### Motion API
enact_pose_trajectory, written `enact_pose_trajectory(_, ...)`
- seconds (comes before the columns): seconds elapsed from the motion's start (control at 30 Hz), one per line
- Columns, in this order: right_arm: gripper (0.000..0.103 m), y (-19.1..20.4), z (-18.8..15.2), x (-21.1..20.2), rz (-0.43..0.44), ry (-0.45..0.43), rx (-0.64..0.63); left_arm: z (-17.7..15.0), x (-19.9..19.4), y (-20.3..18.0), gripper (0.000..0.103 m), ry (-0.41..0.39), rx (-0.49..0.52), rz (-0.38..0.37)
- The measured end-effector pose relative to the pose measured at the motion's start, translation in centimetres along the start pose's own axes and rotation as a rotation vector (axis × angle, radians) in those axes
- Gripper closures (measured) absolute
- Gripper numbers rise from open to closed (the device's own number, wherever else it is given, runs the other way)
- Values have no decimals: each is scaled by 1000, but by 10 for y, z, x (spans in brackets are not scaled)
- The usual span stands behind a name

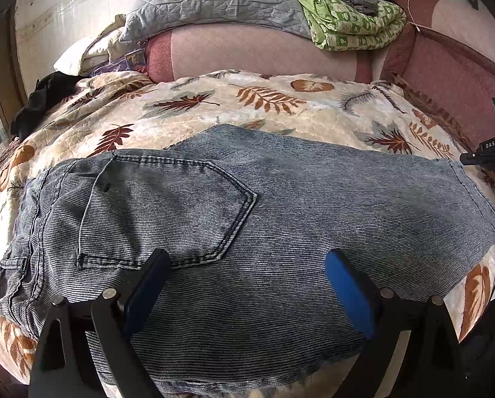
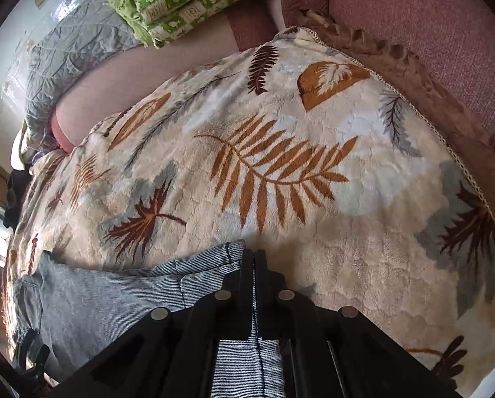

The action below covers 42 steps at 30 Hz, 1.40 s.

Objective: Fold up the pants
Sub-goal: 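Pull the hem with the right tool to straighten the leg, then release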

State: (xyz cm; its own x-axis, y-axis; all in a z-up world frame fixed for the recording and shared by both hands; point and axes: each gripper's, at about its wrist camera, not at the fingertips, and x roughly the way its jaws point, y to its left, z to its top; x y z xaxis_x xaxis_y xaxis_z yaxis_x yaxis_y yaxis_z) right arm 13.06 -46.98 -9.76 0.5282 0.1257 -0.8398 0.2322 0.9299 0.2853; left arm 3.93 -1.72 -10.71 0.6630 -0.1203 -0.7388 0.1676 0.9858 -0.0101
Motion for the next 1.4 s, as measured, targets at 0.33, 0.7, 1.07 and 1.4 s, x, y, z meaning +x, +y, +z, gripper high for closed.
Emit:
enact_pose_trajectory(0.33, 25, -6, -1, 1, 9, 9, 35, 1, -1, 1, 9, -8, -11, -6)
enact_pose_trajectory(0.7, 84, 5, -2, 18, 1, 76, -25, 1, -2, 4, 9, -8, -23, -2)
enact_pose_trajectory(1.07, 85, 17, 6, 14, -6, 22, -102, 1, 2, 1, 9, 5, -8, 6)
enact_pose_trajectory(1.4, 64, 14, -29, -48, 113, -89, 1, 2, -10, 1, 9, -46, -8, 5)
